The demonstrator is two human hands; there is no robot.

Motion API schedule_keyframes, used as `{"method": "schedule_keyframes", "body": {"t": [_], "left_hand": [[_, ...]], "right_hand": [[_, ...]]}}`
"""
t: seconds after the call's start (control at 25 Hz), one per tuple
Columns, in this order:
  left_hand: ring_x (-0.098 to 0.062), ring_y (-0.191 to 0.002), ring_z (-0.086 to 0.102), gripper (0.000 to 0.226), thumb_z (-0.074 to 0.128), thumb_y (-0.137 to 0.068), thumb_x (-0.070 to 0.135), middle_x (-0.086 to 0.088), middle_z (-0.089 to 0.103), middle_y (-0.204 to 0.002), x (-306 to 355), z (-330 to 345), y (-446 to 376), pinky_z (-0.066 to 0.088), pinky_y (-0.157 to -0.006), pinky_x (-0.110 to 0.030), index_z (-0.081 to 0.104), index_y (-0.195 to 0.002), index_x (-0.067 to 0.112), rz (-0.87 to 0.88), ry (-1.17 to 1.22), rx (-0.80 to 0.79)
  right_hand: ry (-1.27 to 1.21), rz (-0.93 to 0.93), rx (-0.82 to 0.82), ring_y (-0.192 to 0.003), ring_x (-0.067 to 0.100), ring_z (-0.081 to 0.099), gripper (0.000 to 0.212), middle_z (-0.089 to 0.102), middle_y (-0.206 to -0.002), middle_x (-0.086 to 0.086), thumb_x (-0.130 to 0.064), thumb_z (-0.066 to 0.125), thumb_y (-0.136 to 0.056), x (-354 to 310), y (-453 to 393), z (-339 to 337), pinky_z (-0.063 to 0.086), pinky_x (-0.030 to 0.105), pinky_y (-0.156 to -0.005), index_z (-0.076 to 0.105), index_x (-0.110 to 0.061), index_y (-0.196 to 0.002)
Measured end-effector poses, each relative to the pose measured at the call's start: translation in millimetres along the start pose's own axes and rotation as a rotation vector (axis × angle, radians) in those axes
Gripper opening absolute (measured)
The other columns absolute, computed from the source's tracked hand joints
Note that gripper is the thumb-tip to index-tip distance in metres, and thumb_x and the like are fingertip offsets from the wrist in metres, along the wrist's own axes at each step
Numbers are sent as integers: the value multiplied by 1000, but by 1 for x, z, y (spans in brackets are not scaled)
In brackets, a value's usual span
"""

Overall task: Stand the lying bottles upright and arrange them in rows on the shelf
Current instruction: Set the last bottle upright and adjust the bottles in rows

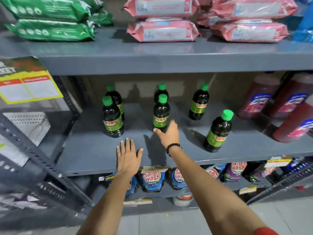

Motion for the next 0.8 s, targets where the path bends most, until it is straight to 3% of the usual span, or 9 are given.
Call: {"method": "schedule_keyframes", "body": {"t": [0.16, 0.32, 0.44, 0.8], "left_hand": [[-31, -144, 6, 62, 22, -95, 46, -12, 14, -156, -1, 5, -1, 4, -118, -47, 13, -144, 8, 4, -11, -1], [-31, -144, 10, 70, 10, -87, 49, -12, 18, -155, -5, 5, -3, 5, -118, -47, 16, -144, 8, 14, -5, 33], [-33, -142, 14, 78, 3, -82, 51, -15, 22, -154, -4, 4, -2, 7, -117, -49, 20, -142, 5, 25, 40, 55], [-36, -142, 12, 63, 27, -94, 41, -18, 20, -154, -6, 5, 0, 6, -116, -52, 17, -142, 2, 61, 61, -10]], "right_hand": [[-109, 133, 64, -124, 37, 49, 85, 48, -135, 23, -20, 78, -70, -12, -24, 22, 46, 46, -101, 27, 1, -134], [-96, 164, 118, -111, 38, 57, 55, 60, -120, 23, -14, 70, -79, -14, -27, 22, 48, 40, -89, 40, 2, -121], [-40, 159, 112, -109, 35, 59, 49, 62, -118, 21, -15, 70, -79, -12, -14, 10, 48, 37, -88, 45, 2, -117], [-28, 159, 139, -108, 28, 61, 52, 65, -118, 14, -14, 73, -74, 11, 57, -17, 48, 34, -92, 50, -7, -120]]}}
Point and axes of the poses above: each hand's wrist, its own y-axis away from the middle knuckle, its own z-axis out of the palm, x = y × z, the point moved 4 cm from there along -y, towards the middle knuckle
